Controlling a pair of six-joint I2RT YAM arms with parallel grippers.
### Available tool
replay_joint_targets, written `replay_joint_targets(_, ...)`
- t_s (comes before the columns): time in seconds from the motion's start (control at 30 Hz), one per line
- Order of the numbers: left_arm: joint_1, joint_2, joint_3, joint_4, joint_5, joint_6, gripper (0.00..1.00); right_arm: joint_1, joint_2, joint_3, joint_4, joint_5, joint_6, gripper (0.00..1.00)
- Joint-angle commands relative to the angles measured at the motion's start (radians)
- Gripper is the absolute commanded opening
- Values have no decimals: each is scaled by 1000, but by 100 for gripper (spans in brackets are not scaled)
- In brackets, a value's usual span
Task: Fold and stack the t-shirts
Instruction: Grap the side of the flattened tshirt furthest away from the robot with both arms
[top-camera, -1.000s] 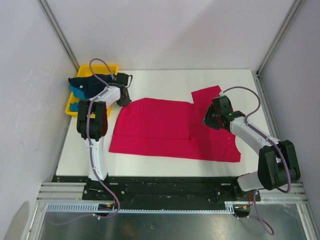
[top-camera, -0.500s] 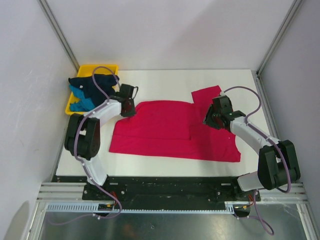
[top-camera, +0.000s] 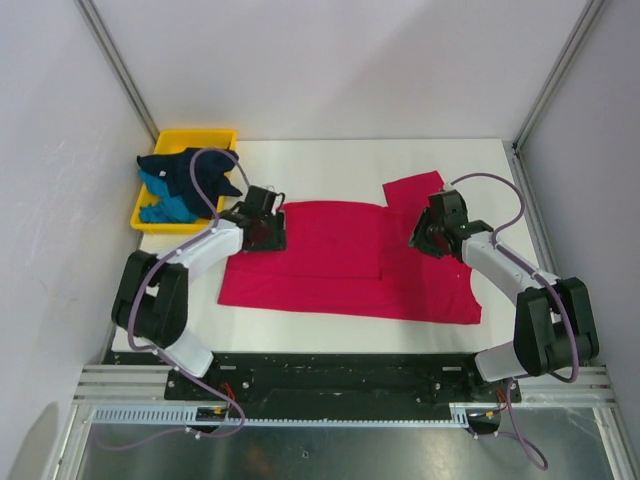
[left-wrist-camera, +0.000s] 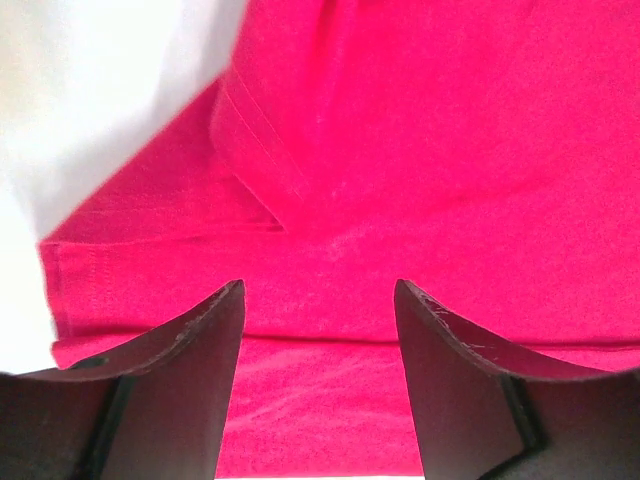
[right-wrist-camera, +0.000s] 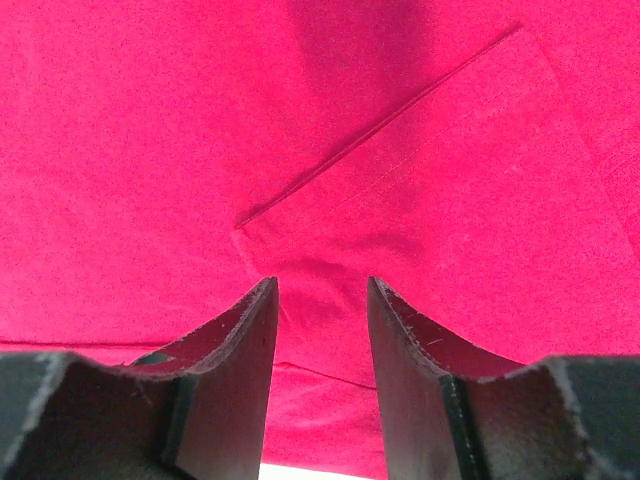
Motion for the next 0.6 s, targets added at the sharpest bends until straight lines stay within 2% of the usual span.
replay_joint_targets(0.0, 58, -94, 89, 27, -13, -48, 65, -5, -13, 36, 25, -1, -3, 45)
replay_joint_targets(0.13, 127, -22, 161, 28, 25, -115, 62, -4, -16, 37, 29, -3, -2, 45)
replay_joint_targets(0.37, 176, 185, 268, 28, 79, -192, 56, -4, -25, 37, 26, -6, -2, 45)
replay_joint_targets(0.57, 222, 272, 306, 28, 98, -257, 49, 7, -40, 36, -7, 14, -5, 45)
